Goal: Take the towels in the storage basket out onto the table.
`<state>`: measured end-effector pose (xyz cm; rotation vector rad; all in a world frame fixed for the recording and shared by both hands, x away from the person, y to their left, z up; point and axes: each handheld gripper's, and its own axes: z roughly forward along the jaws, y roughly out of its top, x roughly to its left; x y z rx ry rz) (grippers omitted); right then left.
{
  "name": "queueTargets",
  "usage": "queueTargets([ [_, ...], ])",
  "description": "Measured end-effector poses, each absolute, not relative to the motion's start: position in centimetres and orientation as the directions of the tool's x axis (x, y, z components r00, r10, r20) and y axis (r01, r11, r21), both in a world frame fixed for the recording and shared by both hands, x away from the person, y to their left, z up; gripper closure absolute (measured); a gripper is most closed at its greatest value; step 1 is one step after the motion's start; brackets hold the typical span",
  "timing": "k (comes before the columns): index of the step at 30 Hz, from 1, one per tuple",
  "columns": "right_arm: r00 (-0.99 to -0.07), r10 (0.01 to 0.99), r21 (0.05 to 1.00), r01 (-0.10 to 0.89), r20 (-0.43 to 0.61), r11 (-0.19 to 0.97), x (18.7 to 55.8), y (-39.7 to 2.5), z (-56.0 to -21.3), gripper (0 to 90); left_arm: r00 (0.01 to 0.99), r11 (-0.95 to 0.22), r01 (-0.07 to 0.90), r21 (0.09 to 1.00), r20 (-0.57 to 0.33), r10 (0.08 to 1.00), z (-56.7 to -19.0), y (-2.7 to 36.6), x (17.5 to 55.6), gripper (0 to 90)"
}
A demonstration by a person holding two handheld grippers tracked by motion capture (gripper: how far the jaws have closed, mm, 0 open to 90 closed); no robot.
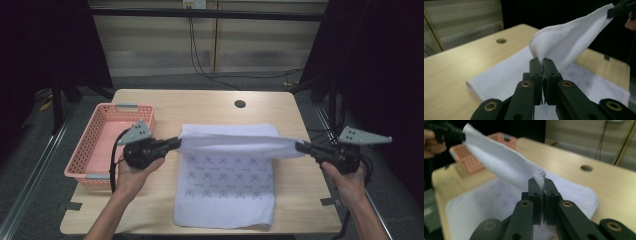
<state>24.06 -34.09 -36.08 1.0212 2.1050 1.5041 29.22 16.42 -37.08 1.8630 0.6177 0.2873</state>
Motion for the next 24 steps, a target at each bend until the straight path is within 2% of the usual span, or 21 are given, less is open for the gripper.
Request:
queueTargets([
  [2,-0.685,0.721,0.902,0.371,0.106,0.22,22.5,-33.6,-37.8,86.3,0.844,-0.311,0.325,0.893,-0.125,0.522,-39.8,17.0,27.7,87.1],
  [6,-0.701,0.694,0.841,0.468,0.164,0.273,20.3,-33.0,-42.9,86.0,0.848,-0.374,0.397,0.838,-0.18,0.498,-44.3,17.0,26.2,86.5],
  [9,-0.713,0.676,0.787,0.521,0.188,0.331,18.9,-32.7,-45.4,84.8,0.867,-0.439,0.409,0.8,-0.19,0.461,-45.8,17.0,25.4,85.2],
  [14,-0.746,0.637,0.741,0.536,0.192,0.404,16.8,-32.7,-46.1,78.2,0.904,-0.505,0.387,0.772,-0.21,0.372,-46.2,17.6,23.6,83.5],
  [18,-0.754,0.616,0.75,0.541,0.23,0.382,15.8,-33.0,-45.8,70.6,0.915,-0.512,0.384,0.769,-0.243,0.322,-46.1,18.7,23.0,81.0],
  [20,-0.764,0.604,0.747,0.535,0.229,0.394,15.4,-32.9,-45.7,69.1,0.91,-0.49,0.396,0.776,-0.262,0.322,-46.1,19.2,22.9,75.9],
  [24,-0.763,0.6,0.762,0.532,0.241,0.369,15.6,-32.6,-45.6,64.4,0.884,-0.403,0.427,0.81,-0.279,0.376,-46.3,19.8,24.0,73.7],
])
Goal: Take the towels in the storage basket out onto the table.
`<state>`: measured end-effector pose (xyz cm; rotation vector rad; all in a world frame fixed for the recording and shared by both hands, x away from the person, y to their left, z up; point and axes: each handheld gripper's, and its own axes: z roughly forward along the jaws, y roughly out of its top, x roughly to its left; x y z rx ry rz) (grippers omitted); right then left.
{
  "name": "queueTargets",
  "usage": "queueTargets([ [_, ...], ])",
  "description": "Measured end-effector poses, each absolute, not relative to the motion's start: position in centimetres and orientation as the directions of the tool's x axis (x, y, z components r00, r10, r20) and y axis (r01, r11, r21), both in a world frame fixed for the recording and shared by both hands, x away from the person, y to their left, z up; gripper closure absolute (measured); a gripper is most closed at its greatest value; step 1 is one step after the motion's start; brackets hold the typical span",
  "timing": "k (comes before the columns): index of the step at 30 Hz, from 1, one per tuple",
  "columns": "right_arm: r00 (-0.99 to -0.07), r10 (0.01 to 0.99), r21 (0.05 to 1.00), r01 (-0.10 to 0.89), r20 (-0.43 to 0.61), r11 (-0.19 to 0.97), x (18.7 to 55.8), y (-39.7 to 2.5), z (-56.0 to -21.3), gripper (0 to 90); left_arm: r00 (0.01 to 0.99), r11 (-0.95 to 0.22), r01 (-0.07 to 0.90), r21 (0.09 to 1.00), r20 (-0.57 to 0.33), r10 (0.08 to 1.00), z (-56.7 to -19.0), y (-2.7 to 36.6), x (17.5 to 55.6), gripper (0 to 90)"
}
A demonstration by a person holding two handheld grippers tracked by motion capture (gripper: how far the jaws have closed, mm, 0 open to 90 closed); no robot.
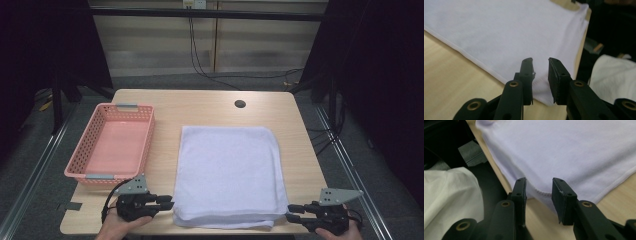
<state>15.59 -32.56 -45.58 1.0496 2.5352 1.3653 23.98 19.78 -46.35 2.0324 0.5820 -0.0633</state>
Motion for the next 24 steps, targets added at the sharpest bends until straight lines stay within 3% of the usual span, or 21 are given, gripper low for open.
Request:
queueTargets([
  [6,-0.737,0.615,0.809,0.526,0.28,0.262,18.7,-32.6,-44.8,62.0,0.868,-0.431,0.442,0.787,-0.253,0.427,-46.9,16.5,27.5,68.6],
  [16,-0.626,0.757,0.696,0.628,0.186,0.348,27.1,-30.8,-48.2,47.7,0.834,-0.516,0.487,0.705,-0.201,0.514,-50.0,12.3,33.4,65.6],
  [20,-0.595,0.788,0.675,0.648,0.16,0.353,29.1,-30.2,-49.6,46.1,0.838,-0.515,0.475,0.713,-0.188,0.513,-50.1,12.5,33.3,70.2],
  [24,-0.608,0.786,0.668,0.631,0.111,0.394,28.5,-29.8,-49.8,49.6,0.843,-0.527,0.472,0.707,-0.186,0.505,-50.0,12.9,32.3,72.6],
])
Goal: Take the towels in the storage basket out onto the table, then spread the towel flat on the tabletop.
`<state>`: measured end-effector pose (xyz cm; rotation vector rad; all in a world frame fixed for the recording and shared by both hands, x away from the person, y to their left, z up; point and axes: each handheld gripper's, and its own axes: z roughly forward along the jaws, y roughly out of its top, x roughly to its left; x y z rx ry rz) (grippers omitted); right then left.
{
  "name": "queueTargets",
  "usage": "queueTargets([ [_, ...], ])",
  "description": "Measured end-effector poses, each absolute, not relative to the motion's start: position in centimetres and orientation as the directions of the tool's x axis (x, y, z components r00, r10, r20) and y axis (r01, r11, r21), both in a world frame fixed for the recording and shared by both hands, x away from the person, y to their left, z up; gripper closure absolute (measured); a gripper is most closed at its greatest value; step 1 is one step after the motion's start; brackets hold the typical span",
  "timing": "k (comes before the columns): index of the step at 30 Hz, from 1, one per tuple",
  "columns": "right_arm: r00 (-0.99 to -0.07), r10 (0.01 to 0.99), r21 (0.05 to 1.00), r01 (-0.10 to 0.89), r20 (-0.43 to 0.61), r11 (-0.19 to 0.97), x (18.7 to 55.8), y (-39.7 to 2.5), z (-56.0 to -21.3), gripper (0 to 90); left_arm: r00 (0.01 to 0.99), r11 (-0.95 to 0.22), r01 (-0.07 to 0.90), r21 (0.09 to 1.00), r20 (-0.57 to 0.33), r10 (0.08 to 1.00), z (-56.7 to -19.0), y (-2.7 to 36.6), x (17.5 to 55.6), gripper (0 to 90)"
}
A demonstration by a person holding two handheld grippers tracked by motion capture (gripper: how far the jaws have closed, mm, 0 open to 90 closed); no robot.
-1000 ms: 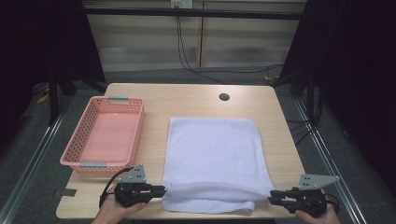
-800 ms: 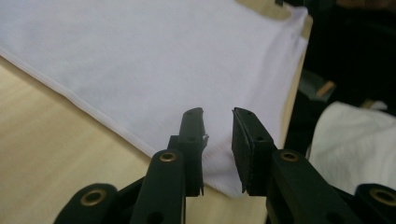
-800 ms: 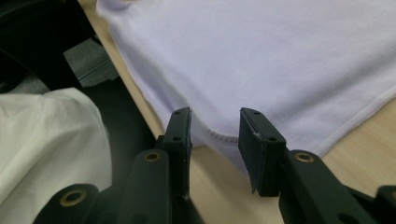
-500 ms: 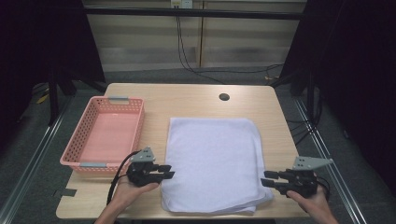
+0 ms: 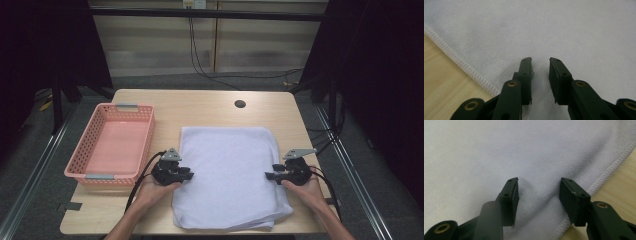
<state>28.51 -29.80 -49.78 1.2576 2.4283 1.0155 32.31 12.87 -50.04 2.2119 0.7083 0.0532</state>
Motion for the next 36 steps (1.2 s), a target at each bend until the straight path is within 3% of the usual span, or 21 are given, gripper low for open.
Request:
queueTargets([
  [5,-0.621,0.779,0.663,0.621,0.092,0.417,26.2,-29.9,-49.7,49.8,0.867,-0.565,0.422,0.709,-0.135,0.48,-49.9,12.9,29.8,73.5],
  [14,-0.645,0.756,0.647,0.624,0.112,0.437,22.7,-30.5,-49.4,49.9,0.88,-0.582,0.453,0.675,-0.233,0.415,-49.5,13.0,26.1,74.8],
  [18,-0.653,0.747,0.62,0.639,0.123,0.456,20.8,-30.4,-49.0,49.9,0.852,-0.559,0.51,0.654,-0.299,0.429,-49.5,13.2,25.1,74.7],
  [19,-0.656,0.745,0.614,0.641,0.125,0.461,20.5,-30.4,-48.9,49.9,0.877,-0.586,0.47,0.66,-0.275,0.394,-49.4,13.2,24.8,74.7],
  [23,-0.659,0.738,0.624,0.639,0.144,0.449,20.4,-30.6,-48.7,50.5,0.872,-0.558,0.473,0.682,-0.271,0.407,-49.0,13.2,26.0,69.8],
  [26,-0.626,0.771,0.706,0.6,0.122,0.376,22.9,-31.3,-47.4,47.7,0.845,-0.494,0.474,0.729,-0.22,0.487,-48.0,12.8,29.5,64.6],
  [36,-0.574,0.816,0.695,0.615,0.072,0.372,33.0,-32.0,-47.4,41.7,0.777,-0.489,0.537,0.688,-0.177,0.604,-48.0,11.4,37.4,52.4],
])
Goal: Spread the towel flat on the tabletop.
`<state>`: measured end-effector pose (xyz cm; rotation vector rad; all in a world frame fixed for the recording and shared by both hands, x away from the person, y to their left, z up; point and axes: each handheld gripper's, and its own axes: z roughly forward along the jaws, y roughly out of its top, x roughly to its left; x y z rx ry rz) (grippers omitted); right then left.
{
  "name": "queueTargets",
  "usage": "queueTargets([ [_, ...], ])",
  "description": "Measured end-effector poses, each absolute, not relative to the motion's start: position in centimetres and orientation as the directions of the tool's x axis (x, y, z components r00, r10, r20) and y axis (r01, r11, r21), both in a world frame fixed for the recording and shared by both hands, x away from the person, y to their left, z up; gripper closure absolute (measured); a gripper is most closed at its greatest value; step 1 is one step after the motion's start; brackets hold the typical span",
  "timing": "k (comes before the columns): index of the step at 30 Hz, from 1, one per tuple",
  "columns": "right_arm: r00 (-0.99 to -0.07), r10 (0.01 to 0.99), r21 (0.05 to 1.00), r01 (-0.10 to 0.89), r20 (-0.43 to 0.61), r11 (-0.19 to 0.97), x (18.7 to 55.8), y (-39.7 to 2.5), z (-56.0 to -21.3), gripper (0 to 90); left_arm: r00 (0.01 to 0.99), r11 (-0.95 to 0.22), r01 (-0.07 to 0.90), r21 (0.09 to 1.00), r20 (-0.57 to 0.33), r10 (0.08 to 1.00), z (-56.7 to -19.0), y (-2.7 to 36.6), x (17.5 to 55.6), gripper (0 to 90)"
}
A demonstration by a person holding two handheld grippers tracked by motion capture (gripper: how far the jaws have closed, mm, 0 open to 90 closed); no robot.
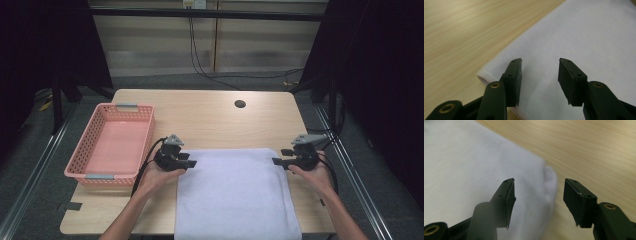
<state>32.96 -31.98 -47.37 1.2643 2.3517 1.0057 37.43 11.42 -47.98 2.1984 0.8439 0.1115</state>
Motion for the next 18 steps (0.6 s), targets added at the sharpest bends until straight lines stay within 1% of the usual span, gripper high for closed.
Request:
queueTargets([
  [1,-0.582,0.808,0.685,0.625,0.091,0.373,34.5,-31.5,-47.9,40.6,0.775,-0.488,0.531,0.693,-0.165,0.61,-48.1,11.4,37.8,52.6],
  [2,-0.587,0.804,0.686,0.624,0.096,0.374,35.1,-31.2,-48.1,40.3,0.768,-0.459,0.536,0.708,-0.185,0.613,-48.3,11.7,38.4,52.0],
  [3,-0.594,0.797,0.684,0.628,0.113,0.371,35.4,-30.9,-48.4,40.4,0.775,-0.465,0.529,0.709,-0.182,0.605,-48.5,11.8,38.6,49.5],
  [4,-0.606,0.787,0.683,0.624,0.117,0.379,35.7,-30.7,-48.7,40.8,0.764,-0.481,0.54,0.691,-0.161,0.625,-48.9,12.0,39.1,47.7],
  [5,-0.606,0.787,0.683,0.624,0.117,0.379,35.7,-30.7,-48.7,40.8,0.764,-0.481,0.54,0.691,-0.161,0.625,-48.9,12.0,39.1,44.7],
  [7,-0.603,0.79,0.668,0.634,0.11,0.39,36.2,-30.3,-49.3,41.4,0.744,-0.445,0.559,0.7,-0.185,0.643,-49.4,12.4,39.6,43.7],
  [8,-0.597,0.794,0.665,0.64,0.115,0.385,36.3,-30.3,-49.5,41.3,0.726,-0.441,0.569,0.694,-0.171,0.666,-49.6,12.4,39.7,43.4],
  [9,-0.592,0.797,0.667,0.643,0.121,0.376,36.4,-30.3,-49.6,41.9,0.722,-0.436,0.576,0.692,-0.181,0.668,-49.8,12.5,39.8,41.1],
  [10,-0.598,0.791,0.667,0.642,0.128,0.377,36.5,-30.4,-49.8,42.4,0.727,-0.445,0.578,0.684,-0.184,0.662,-50.0,12.5,39.9,41.0],
  [11,-0.594,0.794,0.661,0.647,0.127,0.379,36.5,-30.3,-49.8,42.8,0.74,-0.464,0.562,0.684,-0.166,0.652,-50.1,12.5,39.9,41.8],
  [12,-0.599,0.789,0.661,0.649,0.138,0.377,36.6,-30.2,-49.9,43.6,0.744,-0.464,0.561,0.686,-0.171,0.646,-50.1,12.5,39.8,43.9],
  [13,-0.607,0.782,0.66,0.647,0.143,0.382,36.7,-30.2,-50.0,44.4,0.746,-0.46,0.561,0.688,-0.178,0.642,-50.1,12.4,39.8,50.0],
  [14,-0.611,0.778,0.661,0.646,0.148,0.382,36.7,-30.1,-50.0,48.2,0.754,-0.461,0.56,0.689,-0.192,0.629,-50.1,12.3,39.8,58.1],
  [16,-0.614,0.772,0.664,0.648,0.166,0.373,36.9,-30.2,-49.9,64.2,0.771,-0.46,0.556,0.692,-0.223,0.596,-50.3,12.2,39.8,78.1],
  [17,-0.611,0.77,0.668,0.652,0.182,0.359,37.0,-30.3,-49.9,70.7,0.772,-0.452,0.554,0.699,-0.229,0.593,-50.2,12.2,39.8,80.9],
  [18,-0.605,0.773,0.677,0.652,0.194,0.34,37.0,-30.4,-49.8,73.0,0.77,-0.441,0.553,0.707,-0.233,0.594,-50.0,12.2,39.9,81.9],
])
